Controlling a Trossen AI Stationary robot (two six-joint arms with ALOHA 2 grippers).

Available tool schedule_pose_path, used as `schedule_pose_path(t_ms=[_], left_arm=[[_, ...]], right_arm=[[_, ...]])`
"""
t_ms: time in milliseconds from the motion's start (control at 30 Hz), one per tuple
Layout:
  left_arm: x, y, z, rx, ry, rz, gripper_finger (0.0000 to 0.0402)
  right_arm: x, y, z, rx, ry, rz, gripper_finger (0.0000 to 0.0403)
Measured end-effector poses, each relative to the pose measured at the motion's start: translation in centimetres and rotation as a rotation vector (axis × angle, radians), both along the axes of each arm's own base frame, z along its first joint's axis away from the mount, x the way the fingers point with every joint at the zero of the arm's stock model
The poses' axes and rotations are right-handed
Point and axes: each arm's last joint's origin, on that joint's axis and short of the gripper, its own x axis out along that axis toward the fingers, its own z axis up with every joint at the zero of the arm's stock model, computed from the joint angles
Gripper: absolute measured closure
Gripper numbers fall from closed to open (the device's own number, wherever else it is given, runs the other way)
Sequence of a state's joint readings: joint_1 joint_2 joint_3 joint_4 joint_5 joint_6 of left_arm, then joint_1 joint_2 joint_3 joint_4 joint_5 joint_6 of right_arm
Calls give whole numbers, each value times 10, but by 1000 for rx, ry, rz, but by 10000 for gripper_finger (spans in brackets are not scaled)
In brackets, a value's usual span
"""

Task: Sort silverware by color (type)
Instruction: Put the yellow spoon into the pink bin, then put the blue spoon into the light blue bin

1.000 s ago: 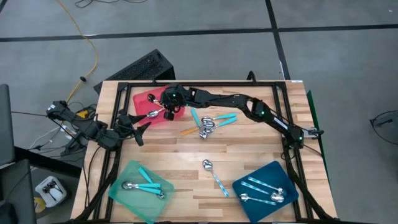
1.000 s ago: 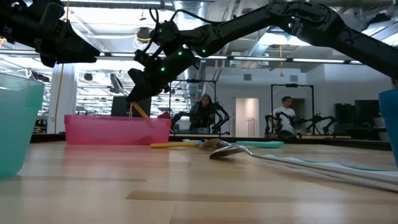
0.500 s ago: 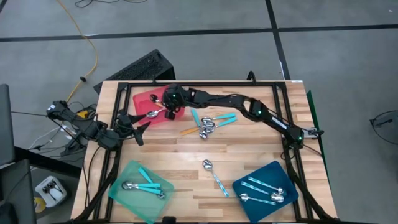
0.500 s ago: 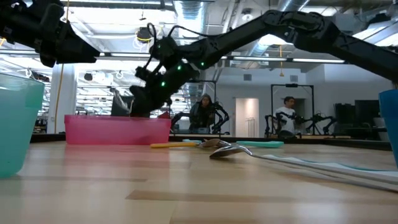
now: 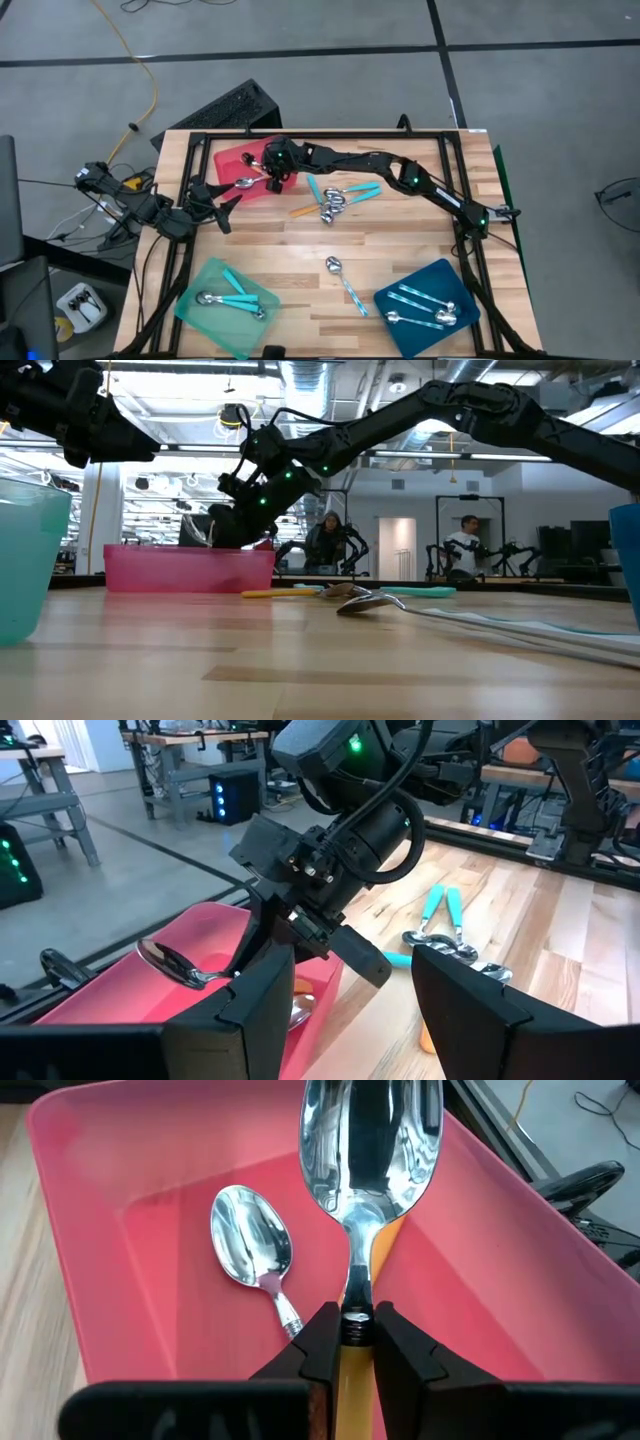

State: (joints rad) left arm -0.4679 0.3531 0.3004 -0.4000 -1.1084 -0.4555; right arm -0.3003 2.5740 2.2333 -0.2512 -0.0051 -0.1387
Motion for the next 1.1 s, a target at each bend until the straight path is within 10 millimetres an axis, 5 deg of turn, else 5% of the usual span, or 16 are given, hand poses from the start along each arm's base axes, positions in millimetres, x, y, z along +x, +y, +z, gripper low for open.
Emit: schedule_pose_path(t_ms=[433,1100], left_arm=[[0,0,0,1,1,3,212],[0,0,0,-2,-1,3,212]], right_arm=[[-1,-2,0,32,-9,-28,327],[-3,-9,1,55,-17,-70,233]])
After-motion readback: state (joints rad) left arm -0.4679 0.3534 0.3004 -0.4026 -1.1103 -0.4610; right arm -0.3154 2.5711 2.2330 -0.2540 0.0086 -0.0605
